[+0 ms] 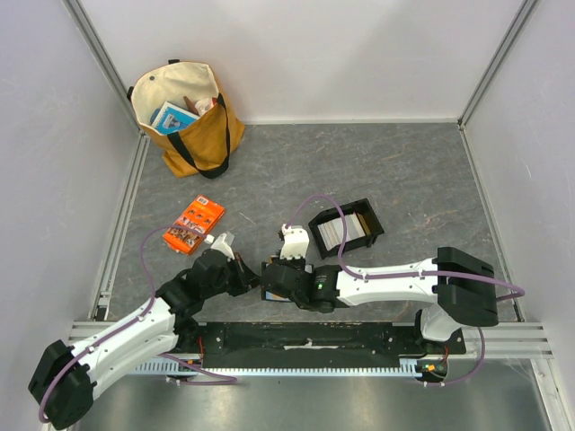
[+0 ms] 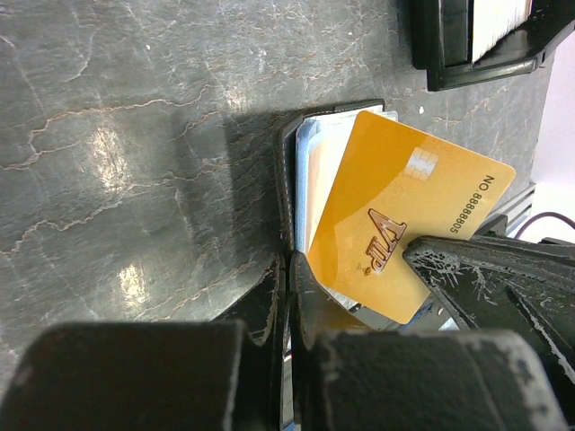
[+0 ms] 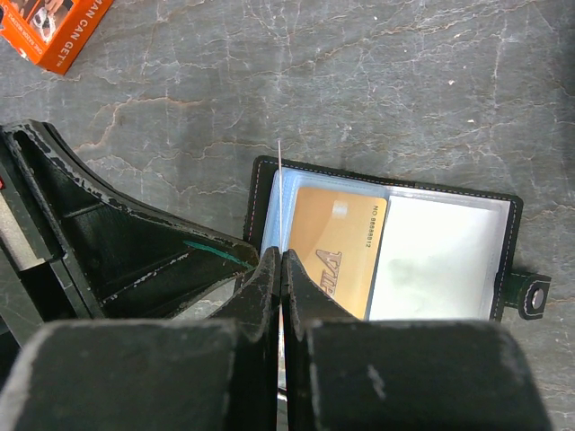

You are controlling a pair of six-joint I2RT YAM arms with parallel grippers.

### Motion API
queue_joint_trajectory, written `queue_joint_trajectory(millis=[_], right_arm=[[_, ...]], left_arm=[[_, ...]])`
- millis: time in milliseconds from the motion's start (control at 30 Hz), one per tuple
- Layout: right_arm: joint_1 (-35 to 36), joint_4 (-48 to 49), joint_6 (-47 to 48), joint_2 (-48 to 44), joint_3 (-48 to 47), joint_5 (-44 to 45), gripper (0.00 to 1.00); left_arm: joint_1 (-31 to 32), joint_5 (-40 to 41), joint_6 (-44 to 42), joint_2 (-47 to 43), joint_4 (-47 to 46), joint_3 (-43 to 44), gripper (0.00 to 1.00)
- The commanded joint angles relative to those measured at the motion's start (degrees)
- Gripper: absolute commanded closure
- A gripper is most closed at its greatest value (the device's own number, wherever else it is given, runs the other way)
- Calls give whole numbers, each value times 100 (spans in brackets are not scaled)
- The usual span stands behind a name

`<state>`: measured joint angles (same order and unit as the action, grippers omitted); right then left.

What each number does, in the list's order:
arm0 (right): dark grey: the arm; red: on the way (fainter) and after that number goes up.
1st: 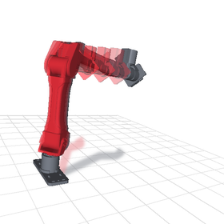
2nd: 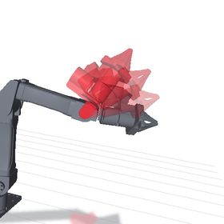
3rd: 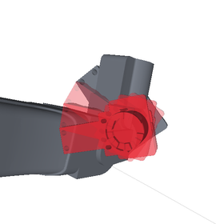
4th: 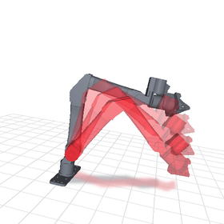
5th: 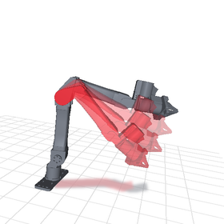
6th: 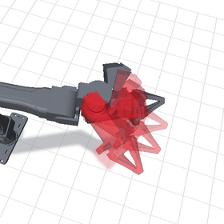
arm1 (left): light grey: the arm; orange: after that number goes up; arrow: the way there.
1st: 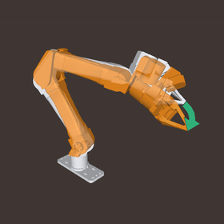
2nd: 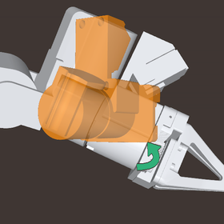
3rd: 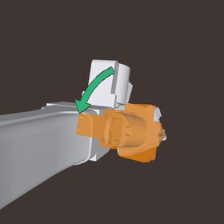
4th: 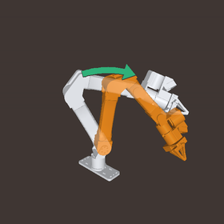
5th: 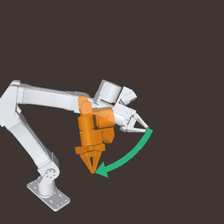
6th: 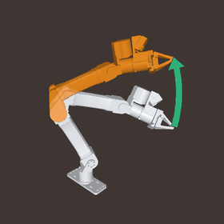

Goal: Put the credit cards into the card holder
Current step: Turn over the card slot in the card holder.

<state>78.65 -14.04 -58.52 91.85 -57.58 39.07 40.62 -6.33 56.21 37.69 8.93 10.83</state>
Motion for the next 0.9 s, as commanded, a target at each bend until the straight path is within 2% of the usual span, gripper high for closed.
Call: queue_joint_trajectory(millis=[0, 300, 867], right_arm=[[10, -11, -72, -229, -236, 285, 100], [1, -37, -247, -71, -218, 189, 100], [10, -186, -361, -361, -174, 435, 100]], left_arm=[[25, 18, 145, -95, -75, -19, 98], [25, 53, 145, -69, -67, 7, 98], [16, 132, 163, -87, -14, 16, 98]])
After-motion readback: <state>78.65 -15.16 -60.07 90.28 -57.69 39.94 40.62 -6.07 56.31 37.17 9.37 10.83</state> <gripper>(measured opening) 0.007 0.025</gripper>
